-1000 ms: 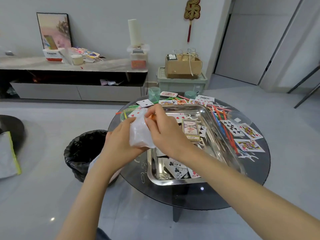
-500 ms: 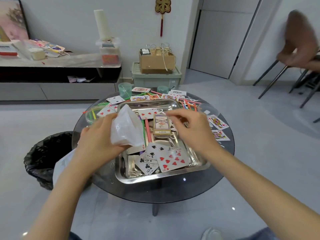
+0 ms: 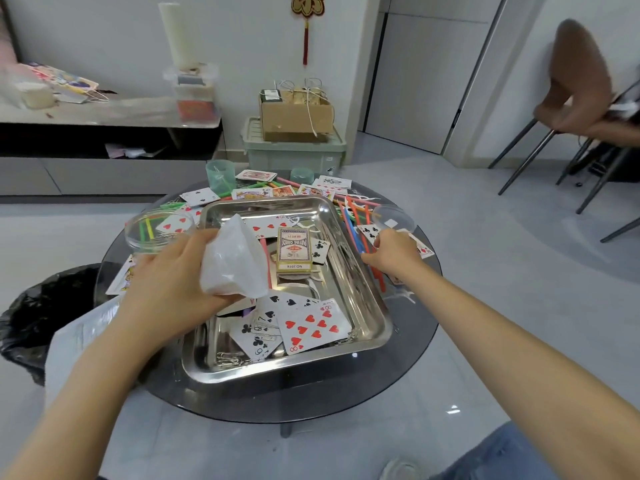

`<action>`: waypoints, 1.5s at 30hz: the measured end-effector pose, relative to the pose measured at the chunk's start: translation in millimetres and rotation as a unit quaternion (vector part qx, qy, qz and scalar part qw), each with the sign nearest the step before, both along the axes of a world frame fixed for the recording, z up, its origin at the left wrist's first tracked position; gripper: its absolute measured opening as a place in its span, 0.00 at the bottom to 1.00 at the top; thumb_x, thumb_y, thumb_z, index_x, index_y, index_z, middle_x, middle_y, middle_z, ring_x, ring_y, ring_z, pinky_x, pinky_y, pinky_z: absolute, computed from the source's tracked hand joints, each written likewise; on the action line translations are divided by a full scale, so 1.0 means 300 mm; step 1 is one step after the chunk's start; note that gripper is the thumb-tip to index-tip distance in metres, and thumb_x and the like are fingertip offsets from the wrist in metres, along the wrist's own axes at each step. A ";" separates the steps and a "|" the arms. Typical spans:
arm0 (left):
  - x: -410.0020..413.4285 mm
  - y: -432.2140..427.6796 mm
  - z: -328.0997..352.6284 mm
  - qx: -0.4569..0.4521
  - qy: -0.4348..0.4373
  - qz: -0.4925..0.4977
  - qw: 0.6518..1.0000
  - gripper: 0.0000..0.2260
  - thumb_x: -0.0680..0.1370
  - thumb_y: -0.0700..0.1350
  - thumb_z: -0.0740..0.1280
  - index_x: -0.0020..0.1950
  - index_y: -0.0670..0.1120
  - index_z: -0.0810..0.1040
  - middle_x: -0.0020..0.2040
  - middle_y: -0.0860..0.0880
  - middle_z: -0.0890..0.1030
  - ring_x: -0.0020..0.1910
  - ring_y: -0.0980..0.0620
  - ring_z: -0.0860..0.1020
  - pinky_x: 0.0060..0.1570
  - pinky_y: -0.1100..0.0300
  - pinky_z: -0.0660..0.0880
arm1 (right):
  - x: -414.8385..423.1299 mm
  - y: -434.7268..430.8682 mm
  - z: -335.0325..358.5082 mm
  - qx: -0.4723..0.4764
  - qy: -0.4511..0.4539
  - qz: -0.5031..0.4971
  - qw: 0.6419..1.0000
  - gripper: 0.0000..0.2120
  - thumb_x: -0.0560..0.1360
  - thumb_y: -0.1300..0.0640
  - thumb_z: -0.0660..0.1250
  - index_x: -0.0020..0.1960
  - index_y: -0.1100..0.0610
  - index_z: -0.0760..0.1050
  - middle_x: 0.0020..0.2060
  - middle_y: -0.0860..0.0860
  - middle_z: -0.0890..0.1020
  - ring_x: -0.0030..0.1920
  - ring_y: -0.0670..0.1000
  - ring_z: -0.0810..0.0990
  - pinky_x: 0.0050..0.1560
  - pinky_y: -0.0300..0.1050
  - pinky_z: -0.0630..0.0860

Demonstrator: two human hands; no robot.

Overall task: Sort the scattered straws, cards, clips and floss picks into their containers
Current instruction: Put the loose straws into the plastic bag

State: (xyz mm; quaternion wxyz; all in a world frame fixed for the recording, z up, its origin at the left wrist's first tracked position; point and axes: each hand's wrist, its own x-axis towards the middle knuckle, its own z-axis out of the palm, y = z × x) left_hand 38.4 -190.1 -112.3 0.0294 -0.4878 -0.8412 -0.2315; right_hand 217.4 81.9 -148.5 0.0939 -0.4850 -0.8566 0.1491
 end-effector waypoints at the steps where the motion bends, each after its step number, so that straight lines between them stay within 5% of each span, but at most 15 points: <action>1: 0.000 0.001 -0.001 0.002 0.000 -0.004 1.000 0.40 0.64 0.60 0.74 0.71 0.49 0.65 0.64 0.48 0.75 0.63 0.44 0.73 0.62 0.43 0.66 | -0.006 0.008 -0.002 -0.008 -0.020 0.005 1.000 0.17 0.73 0.52 0.70 0.31 0.53 0.66 0.26 0.48 0.71 0.27 0.46 0.70 0.25 0.38 0.60; 13: -0.006 0.016 -0.005 0.000 -0.007 -0.012 1.000 0.40 0.65 0.63 0.72 0.72 0.50 0.64 0.63 0.49 0.75 0.62 0.44 0.73 0.61 0.42 0.68 | -0.034 0.031 0.024 -0.089 -0.027 0.004 0.996 0.14 0.70 0.61 0.68 0.31 0.57 0.65 0.25 0.51 0.67 0.27 0.49 0.67 0.28 0.39 0.62; 19: -0.011 0.013 -0.007 0.007 -0.009 -0.011 1.000 0.40 0.64 0.64 0.71 0.71 0.50 0.64 0.63 0.49 0.76 0.61 0.44 0.74 0.61 0.43 0.68 | 0.012 0.015 0.034 -0.127 0.059 -0.010 0.990 0.08 0.72 0.60 0.69 0.40 0.65 0.80 0.28 0.54 0.72 0.28 0.49 0.70 0.28 0.37 0.66; 25: -0.018 0.005 -0.011 0.017 -0.013 -0.014 1.000 0.40 0.64 0.63 0.72 0.71 0.49 0.65 0.63 0.50 0.76 0.62 0.45 0.74 0.61 0.44 0.68 | 0.116 -0.026 0.086 -0.103 0.130 -0.018 0.986 0.08 0.76 0.62 0.62 0.43 0.57 0.79 0.34 0.53 0.77 0.31 0.49 0.71 0.29 0.39 0.67; 30: -0.024 -0.006 -0.006 0.021 -0.031 -0.006 0.999 0.39 0.65 0.61 0.74 0.72 0.49 0.65 0.64 0.50 0.75 0.63 0.45 0.73 0.63 0.45 0.66 | 0.185 -0.077 0.136 -0.140 0.215 0.014 0.967 0.10 0.80 0.64 0.56 0.54 0.59 0.76 0.34 0.53 0.78 0.31 0.51 0.76 0.30 0.39 0.73; 34: -0.024 -0.015 0.003 0.026 -0.044 -0.002 0.999 0.39 0.65 0.60 0.73 0.71 0.49 0.65 0.63 0.50 0.76 0.62 0.47 0.73 0.61 0.47 0.67 | 0.189 -0.117 0.162 -0.169 0.218 0.048 0.960 0.11 0.81 0.63 0.56 0.54 0.51 0.73 0.36 0.53 0.74 0.29 0.48 0.69 0.28 0.39 0.66; 39: -0.026 -0.028 0.011 0.035 -0.077 0.007 0.996 0.39 0.66 0.58 0.75 0.72 0.50 0.64 0.65 0.50 0.74 0.63 0.47 0.72 0.63 0.47 0.69 | 0.207 -0.164 0.205 -0.302 0.262 0.139 0.906 0.13 0.81 0.64 0.58 0.56 0.50 0.78 0.26 0.45 0.74 0.25 0.43 0.64 0.24 0.33 0.63; 42: -0.034 -0.033 0.017 0.038 -0.100 0.014 0.994 0.39 0.65 0.58 0.76 0.72 0.51 0.64 0.65 0.51 0.74 0.63 0.48 0.73 0.63 0.48 0.69 | 0.222 -0.196 0.233 -0.351 0.223 0.238 0.878 0.14 0.80 0.61 0.59 0.51 0.48 0.82 0.28 0.48 0.72 0.27 0.45 0.63 0.24 0.33 0.63; 45: -0.043 -0.045 0.021 0.047 -0.123 0.020 0.991 0.38 0.65 0.57 0.76 0.71 0.52 0.65 0.65 0.52 0.74 0.62 0.48 0.73 0.62 0.48 0.70 | 0.220 -0.211 0.253 -0.400 0.204 0.288 0.846 0.14 0.76 0.56 0.62 0.59 0.45 0.79 0.38 0.49 0.80 0.28 0.44 0.65 0.26 0.34 0.64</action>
